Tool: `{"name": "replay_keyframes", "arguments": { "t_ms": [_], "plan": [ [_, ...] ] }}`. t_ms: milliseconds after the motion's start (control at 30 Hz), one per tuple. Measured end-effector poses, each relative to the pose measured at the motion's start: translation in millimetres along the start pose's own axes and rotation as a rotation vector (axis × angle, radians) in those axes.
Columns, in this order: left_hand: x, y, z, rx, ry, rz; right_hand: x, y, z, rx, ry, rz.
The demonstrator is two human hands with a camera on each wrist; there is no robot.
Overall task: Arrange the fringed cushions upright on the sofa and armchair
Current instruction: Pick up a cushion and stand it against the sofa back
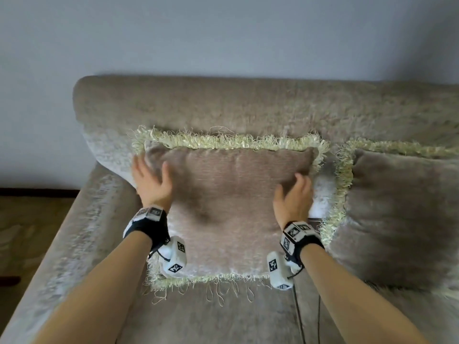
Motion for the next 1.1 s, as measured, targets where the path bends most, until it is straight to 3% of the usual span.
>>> {"name": "replay_keyframes", "arguments": {
  "t_ms": [67, 133, 200, 267, 433, 500, 567, 633, 667, 733, 800, 867, 1000, 1100],
  "plan": [
    [-8.5, -2.8, 35.4, -0.345, -0.184, -0.096, -2.3, -6.8, -47.6, 0.266, 0.014, 0.018],
    [-29.4, 4.6, 62.4, -0.577, -0.284, -0.230, -16.4, -5.4, -86.1, 0.474, 0.029, 0.004],
    [-52.1, 10.6, 64.4, -0.661, -0.367, -0.322, -33.6, -3.8, -102.0, 0.663, 0.094, -0.014],
    [-61.3, 3.5, 41.2, -0.648, -0.439, -0.317, -46.6, -13.5, -84.8, 0.748, 0.210, -0.018],
    [-37.0, -43.9, -27.6, -0.509, -0.483, -0.195, -45.3, -74.0, 0.8, 0.539, 0.358, 0.024],
    [-29.2, -54.0, -43.0, -0.424, -0.525, -0.228, -39.1, -86.3, 16.5, 0.433, 0.322, -0.006],
    [-20.6, -54.5, -51.8, -0.277, -0.513, -0.253, -30.7, -86.0, 24.7, 0.231, 0.229, -0.061],
    [-13.3, -41.2, -50.3, -0.188, -0.467, -0.180, -21.5, -70.9, 25.9, 0.085, 0.149, -0.046],
    [-11.7, -27.2, -41.0, -0.204, -0.434, -0.136, -17.7, -56.0, 20.7, 0.106, 0.136, -0.006],
    [-17.0, 15.7, -7.0, -0.374, -0.359, -0.127, -17.8, -12.4, -5.2, 0.339, 0.135, 0.043],
    [-37.8, 67.0, 22.9, -0.606, -0.332, -0.242, -34.7, 35.1, -36.7, 0.602, 0.122, -0.032],
    [-57.5, 93.3, 29.3, -0.656, -0.364, -0.290, -57.3, 61.5, -51.2, 0.698, 0.147, -0.034],
    [-51.9, 59.8, -25.3, -0.489, -0.400, -0.168, -69.7, 25.5, 3.0, 0.576, 0.233, 0.037],
    [-31.5, 32.7, -85.5, -0.221, -0.398, -0.085, -67.0, -7.6, 67.3, 0.264, 0.183, 0.022]
  ]
}}
Point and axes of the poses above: each hand's wrist, its own y-axis away from the middle knuckle, its own x-axis out of the back of the hand, z = x × y, the point moved 1 cm from there along -y, towards the middle knuckle, and after that the axes turned 7 degrees about z, right-handed, at the moved point
